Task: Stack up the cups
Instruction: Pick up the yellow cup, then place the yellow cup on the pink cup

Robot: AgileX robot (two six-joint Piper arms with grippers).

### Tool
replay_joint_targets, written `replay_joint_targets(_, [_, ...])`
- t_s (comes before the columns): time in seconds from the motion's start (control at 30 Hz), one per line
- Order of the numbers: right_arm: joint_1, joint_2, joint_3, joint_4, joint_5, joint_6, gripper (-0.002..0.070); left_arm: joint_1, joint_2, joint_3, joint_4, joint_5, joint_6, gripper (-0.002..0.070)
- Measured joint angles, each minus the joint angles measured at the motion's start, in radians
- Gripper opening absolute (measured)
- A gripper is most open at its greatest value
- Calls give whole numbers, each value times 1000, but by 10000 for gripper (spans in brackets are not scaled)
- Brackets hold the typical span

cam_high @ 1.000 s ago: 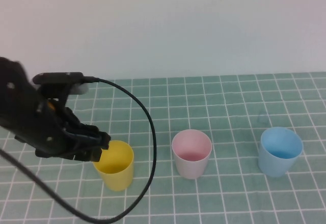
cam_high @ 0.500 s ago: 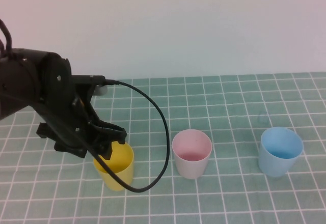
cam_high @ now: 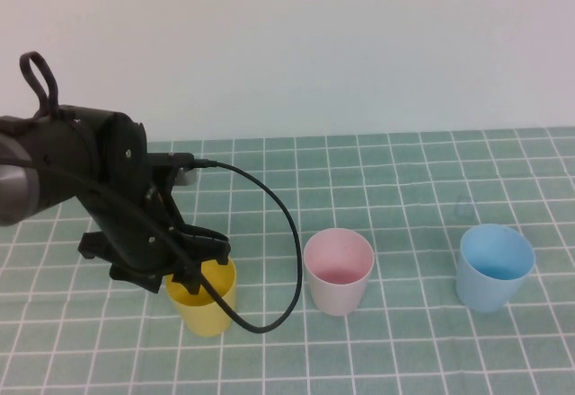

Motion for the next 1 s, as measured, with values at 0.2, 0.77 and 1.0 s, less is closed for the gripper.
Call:
replay_joint_targets(0.2, [0, 0, 0, 0, 0, -14, 176, 0, 11, 0, 0, -7, -9, 216])
replay_joint_targets(0.77, [0, 0, 0, 0, 0, -30, 176, 0, -44, -205, 49, 186, -1, 15])
replay_joint_targets(1.0, [0, 0, 0, 0, -20, -30, 176, 0, -100, -398, -125, 271, 89, 14])
